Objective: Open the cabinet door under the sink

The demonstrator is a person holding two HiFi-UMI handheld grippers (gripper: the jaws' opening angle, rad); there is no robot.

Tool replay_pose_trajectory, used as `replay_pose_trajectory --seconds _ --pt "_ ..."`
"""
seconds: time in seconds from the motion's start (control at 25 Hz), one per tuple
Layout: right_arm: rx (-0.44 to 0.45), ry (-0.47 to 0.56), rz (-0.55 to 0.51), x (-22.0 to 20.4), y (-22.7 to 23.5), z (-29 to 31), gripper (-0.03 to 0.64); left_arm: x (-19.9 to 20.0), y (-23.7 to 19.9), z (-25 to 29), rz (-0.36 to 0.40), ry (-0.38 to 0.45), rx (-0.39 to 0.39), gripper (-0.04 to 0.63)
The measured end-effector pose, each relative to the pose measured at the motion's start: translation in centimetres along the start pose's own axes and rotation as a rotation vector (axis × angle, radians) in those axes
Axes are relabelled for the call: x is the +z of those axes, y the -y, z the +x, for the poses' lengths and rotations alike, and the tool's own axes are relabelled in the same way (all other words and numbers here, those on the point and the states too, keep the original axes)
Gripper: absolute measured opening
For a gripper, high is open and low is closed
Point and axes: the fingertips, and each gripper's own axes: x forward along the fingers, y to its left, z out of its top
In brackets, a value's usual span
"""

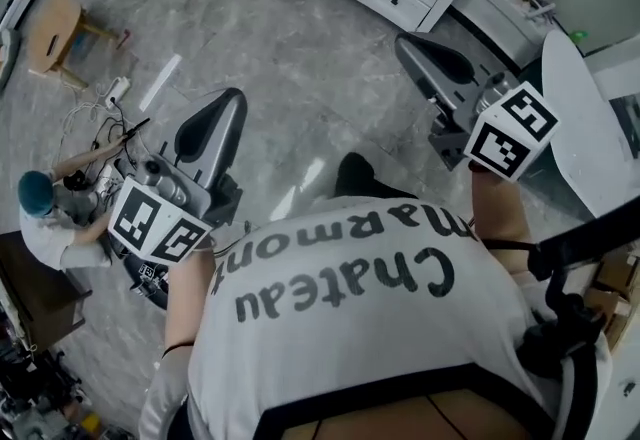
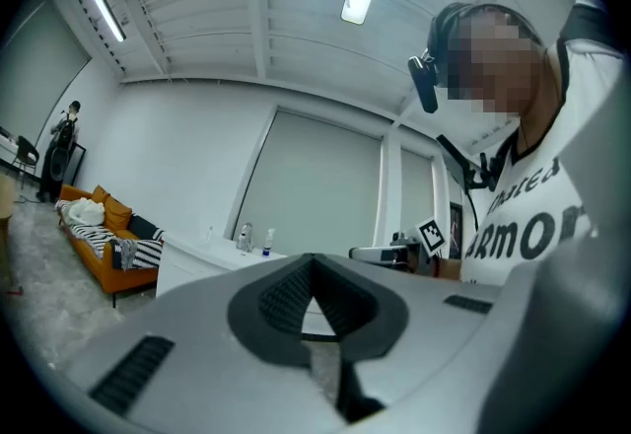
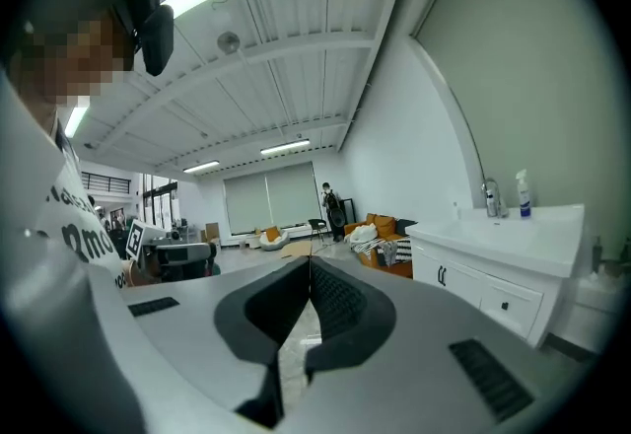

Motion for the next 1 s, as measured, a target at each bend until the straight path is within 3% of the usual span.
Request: replay_pose_trajectory --seconds 0.16,0.28,0.48,1.0 --pt "0.028 0.046 0.083 0.9 2.1 2.7 0.011 -0.6 -1.8 -0.1 0.032 -0.022 0.040 0.006" --pt "0.080 0.042 0.076 1.6 3.9 6.8 0.011 -1.0 -5.5 1.0 0.041 -0.052 0.095 0.006" --pt "0.135 -0.018 0.080 4.1 13.3 16.7 0.011 0.6 -14.8 9.3 -0.003 -0.050 0.152 0.006" --pt "0.191 -0.010 0.052 5.0 12.9 18.3 0.011 1.8 -15.5 10.0 0.026 -0.015 0.167 0.006"
